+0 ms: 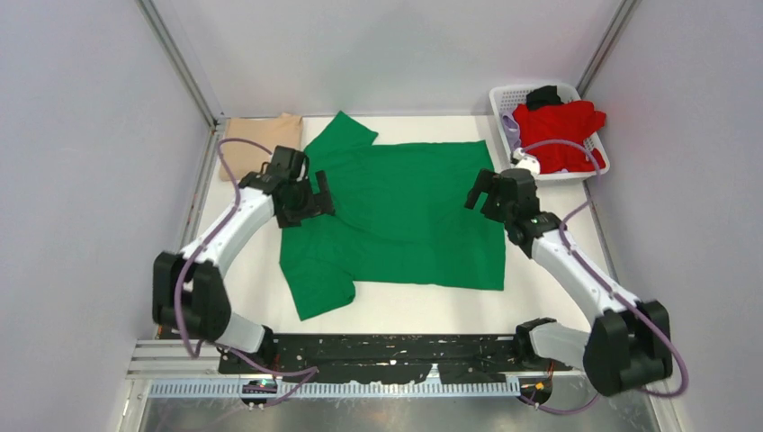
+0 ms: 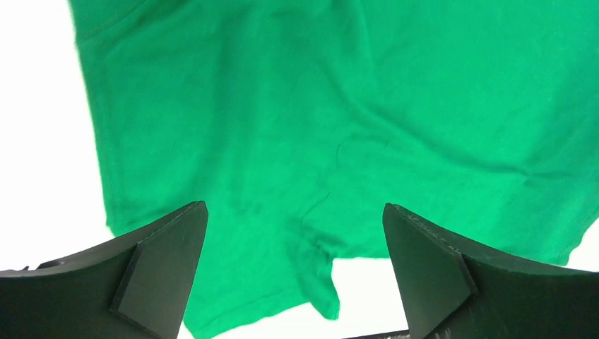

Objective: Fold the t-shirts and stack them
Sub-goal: Flatten out the tshirt, then grab the side of the flattened tshirt closest away from the robot with both arms

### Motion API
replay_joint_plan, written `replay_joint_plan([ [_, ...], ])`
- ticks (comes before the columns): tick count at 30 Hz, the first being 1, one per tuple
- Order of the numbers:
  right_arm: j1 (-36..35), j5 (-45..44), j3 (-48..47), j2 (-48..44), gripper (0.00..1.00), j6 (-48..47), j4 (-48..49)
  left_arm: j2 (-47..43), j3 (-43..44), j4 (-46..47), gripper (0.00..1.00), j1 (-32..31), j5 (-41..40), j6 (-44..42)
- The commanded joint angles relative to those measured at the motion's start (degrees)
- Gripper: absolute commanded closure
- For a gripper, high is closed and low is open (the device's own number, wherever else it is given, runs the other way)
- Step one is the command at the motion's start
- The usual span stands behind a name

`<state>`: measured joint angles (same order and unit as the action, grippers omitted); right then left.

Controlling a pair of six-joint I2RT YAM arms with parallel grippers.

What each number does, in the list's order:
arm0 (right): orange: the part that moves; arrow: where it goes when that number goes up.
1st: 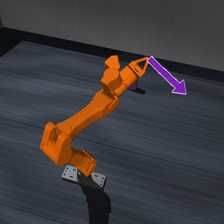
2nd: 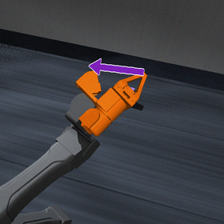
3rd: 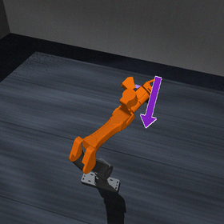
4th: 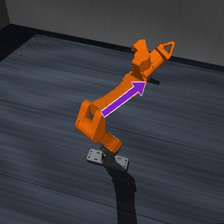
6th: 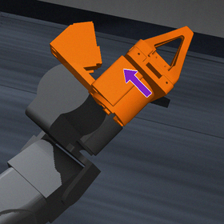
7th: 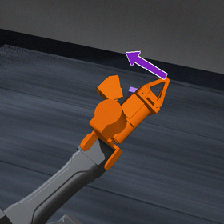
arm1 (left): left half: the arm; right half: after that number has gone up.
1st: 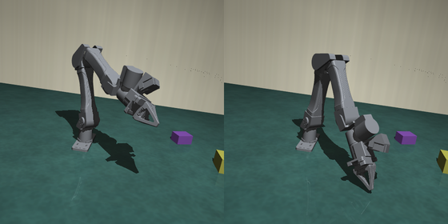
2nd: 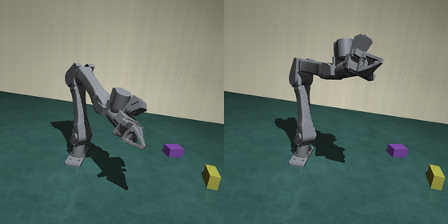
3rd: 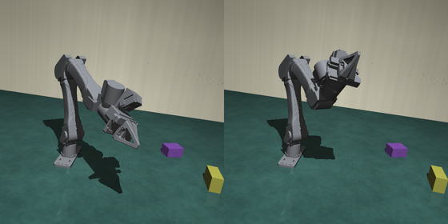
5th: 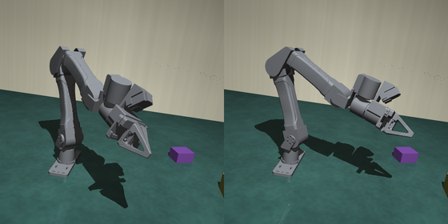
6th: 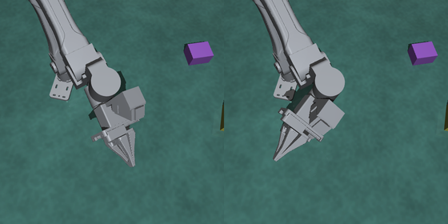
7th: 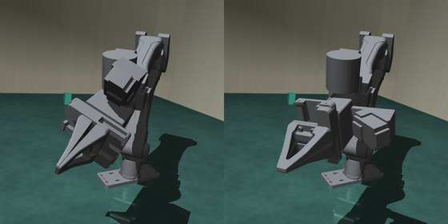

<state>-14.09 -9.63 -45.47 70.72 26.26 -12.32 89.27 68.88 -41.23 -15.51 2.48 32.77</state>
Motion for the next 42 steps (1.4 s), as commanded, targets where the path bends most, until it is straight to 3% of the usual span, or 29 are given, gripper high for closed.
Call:
replay_joint_plan([
  [1,1.7,-9.1,5.3,-10.3,0.04,5.1,-2.2,-11.8,-10.3,-6.3,0.0,-1.2,-4.3,2.8],
  [7,3.1,-9.8,10.5,-17.2,0.05,5.7,-3.2,-25.9,-25.6,-16.3,0.0,-6.6,-5.8,7.4],
  [10,3.2,-9.3,11.2,-17.6,0.05,5.3,-3.1,-30.6,-31.6,-16.9,0.02,-7.1,-6.0,10.3],
  [14,3.2,-8.0,11.1,-17.3,0.05,4.4,-2.8,-33.5,-36.2,-13.3,0.12,-7.1,-3.8,12.9],
  [19,3.2,-6.7,10.4,-15.3,0.05,3.8,-2.3,-31.0,-38.0,-6.2,0.3,-7.1,0.1,13.7],
  [26,3.2,-5.8,10.1,-13.6,0.04,3.8,-2.4,-25.3,-38.1,-4.1,0.53,-7.1,1.6,12.2],
  [37,3.2,-7.0,10.0,-12.3,0.04,4.3,-3.1,-22.6,-39.0,-5.2,0.61,-8.1,3.2,10.9],
  [42,3.2,-8.4,9.9,-12.0,0.04,4.6,-3.6,-20.7,-38.3,-6.4,0.68,-11.5,1.8,12.6],
])
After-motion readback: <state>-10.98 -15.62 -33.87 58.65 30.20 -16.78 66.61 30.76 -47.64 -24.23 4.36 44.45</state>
